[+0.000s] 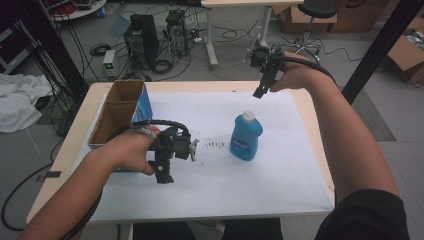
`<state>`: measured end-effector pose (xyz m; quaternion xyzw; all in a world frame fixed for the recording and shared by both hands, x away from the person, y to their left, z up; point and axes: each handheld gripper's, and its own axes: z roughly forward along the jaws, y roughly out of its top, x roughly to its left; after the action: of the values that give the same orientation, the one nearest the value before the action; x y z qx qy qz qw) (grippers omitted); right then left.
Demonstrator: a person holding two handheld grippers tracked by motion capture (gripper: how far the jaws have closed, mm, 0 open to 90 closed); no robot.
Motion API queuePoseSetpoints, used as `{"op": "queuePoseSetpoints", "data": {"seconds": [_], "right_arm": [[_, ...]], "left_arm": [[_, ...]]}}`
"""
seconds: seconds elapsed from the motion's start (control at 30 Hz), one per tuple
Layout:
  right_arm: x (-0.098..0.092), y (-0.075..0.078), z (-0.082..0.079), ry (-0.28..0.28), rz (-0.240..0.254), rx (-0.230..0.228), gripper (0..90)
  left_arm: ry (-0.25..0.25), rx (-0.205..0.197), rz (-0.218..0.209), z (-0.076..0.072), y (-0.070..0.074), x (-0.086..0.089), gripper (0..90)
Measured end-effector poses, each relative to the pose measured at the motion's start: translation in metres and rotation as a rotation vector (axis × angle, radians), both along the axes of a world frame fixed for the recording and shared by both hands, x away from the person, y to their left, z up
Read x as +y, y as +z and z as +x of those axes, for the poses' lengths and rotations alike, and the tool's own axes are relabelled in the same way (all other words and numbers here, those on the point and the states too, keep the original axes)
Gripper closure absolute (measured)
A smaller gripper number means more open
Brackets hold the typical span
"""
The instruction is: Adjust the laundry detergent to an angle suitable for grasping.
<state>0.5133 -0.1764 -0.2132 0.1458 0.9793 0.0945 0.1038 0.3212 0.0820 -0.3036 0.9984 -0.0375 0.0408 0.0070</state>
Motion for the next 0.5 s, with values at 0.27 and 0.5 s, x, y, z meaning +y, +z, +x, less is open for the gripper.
{"op": "queuePoseSetpoints", "data": {"seconds": [0.27, 0.5], "right_arm": [[-0.0024, 0.0036, -0.001, -0.001, 0.006, -0.007, 0.0], [-0.0024, 0.0049, -0.0026, 0.004, 0.001, -0.012, 0.0]], "left_arm": [[0.003, -0.007, -0.003, 0.0004, 0.0046, -0.0016, 0.1], [0.003, -0.017, -0.007, -0.0022, 0.0088, -0.0028, 0.1]]}}
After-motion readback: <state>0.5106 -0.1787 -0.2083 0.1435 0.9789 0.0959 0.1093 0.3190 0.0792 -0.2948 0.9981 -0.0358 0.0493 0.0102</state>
